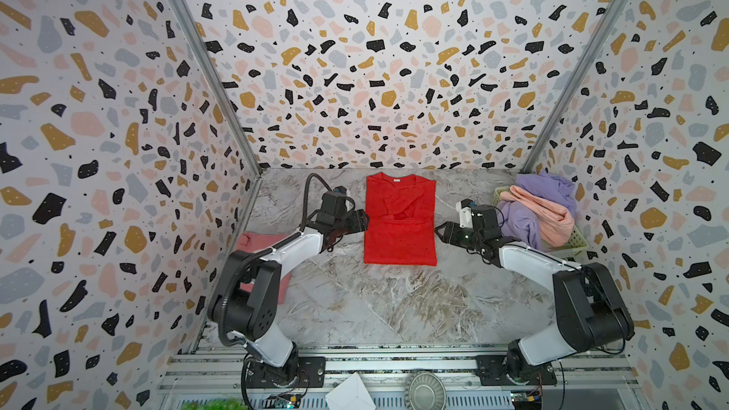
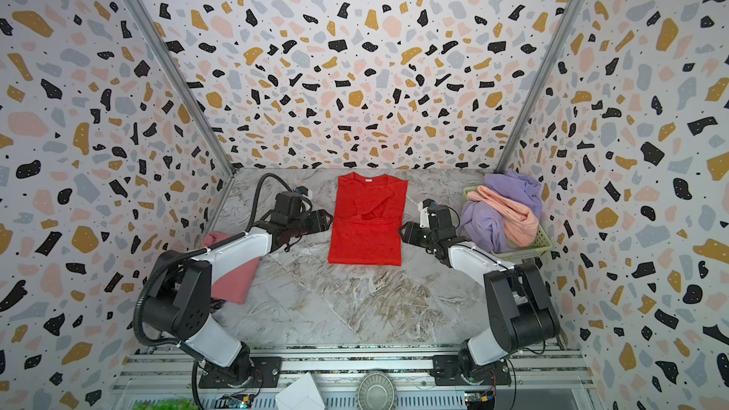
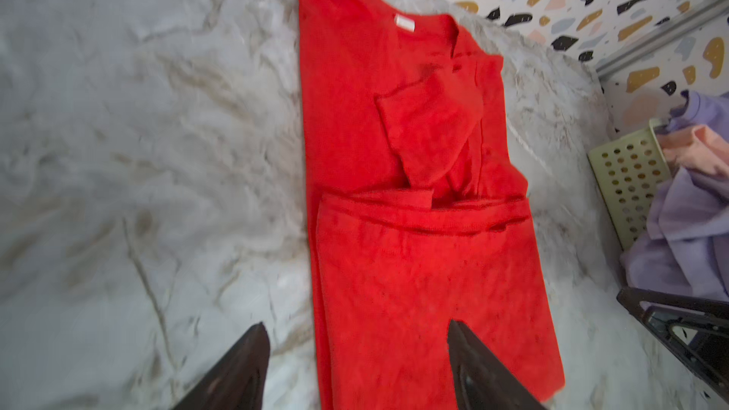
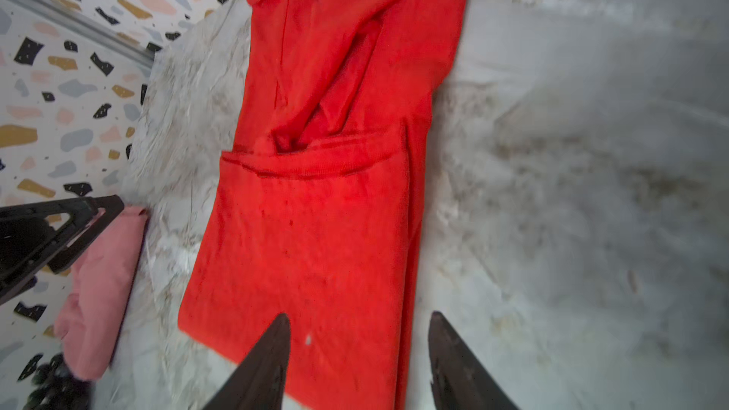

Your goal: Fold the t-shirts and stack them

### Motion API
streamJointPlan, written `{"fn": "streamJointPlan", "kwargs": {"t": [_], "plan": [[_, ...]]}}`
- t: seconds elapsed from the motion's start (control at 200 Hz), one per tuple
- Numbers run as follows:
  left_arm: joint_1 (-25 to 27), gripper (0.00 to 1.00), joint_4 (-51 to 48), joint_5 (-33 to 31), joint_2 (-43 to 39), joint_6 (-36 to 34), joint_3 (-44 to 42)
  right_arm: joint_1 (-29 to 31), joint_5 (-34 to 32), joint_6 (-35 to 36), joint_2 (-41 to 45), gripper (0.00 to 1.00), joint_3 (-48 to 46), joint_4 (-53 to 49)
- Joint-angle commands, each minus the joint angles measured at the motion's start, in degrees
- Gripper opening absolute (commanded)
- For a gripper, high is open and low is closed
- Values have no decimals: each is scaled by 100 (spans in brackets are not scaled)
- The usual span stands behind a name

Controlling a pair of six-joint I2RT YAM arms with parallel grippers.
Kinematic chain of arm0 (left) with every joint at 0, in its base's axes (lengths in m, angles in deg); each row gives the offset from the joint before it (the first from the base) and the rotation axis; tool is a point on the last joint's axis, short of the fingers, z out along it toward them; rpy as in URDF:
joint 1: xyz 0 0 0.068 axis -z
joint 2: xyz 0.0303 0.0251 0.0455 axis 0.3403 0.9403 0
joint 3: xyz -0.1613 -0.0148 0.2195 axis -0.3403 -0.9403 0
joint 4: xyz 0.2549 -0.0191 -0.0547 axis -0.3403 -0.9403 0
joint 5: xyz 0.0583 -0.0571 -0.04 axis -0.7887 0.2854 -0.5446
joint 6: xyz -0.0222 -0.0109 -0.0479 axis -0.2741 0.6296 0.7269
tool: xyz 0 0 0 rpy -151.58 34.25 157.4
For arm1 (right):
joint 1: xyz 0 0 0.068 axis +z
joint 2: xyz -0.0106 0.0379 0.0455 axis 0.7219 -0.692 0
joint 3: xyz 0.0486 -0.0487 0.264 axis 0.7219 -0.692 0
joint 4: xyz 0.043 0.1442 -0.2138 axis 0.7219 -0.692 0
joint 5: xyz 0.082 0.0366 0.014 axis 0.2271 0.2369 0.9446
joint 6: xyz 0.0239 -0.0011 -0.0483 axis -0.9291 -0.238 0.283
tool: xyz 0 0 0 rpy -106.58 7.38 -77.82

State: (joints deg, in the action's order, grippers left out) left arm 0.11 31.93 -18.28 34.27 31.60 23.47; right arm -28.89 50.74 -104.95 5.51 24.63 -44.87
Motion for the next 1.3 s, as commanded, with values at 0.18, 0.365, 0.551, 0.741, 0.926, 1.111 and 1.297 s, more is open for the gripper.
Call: {"fn": "streamJointPlan", "kwargs": {"t": [0.18, 0.365, 0.551, 0.741, 0.926, 1.111, 1.297], "plan": [[38, 72, 304, 1111, -1014, 550, -1574, 460, 399, -1018, 887, 58, -1300, 294], [103, 71, 806, 1366, -1063, 979, -2112, 491, 530, -1743, 764, 60, -2028, 1298], [291, 65, 2004, 1492, -527, 1807, -2442, 613, 760, -2075, 22, 61, -1962, 2097], [433, 59, 2756, 1335, 44, 2416, -2489, 623, 741, -2497, -616, 58, -1878, 2611], [434, 42, 3011, 1026, 439, 2505, -2420, 623, 280, -2424, -875, 55, -1643, 2630], [434, 12, 3552, 1247, 809, 2718, -2366, 623, 128, -2152, -1235, 20, -1181, 2361], [457, 0, 3134, 1065, 328, 2400, -2463, 758, -58, -1693, -910, 1, -1190, 1850]]}}
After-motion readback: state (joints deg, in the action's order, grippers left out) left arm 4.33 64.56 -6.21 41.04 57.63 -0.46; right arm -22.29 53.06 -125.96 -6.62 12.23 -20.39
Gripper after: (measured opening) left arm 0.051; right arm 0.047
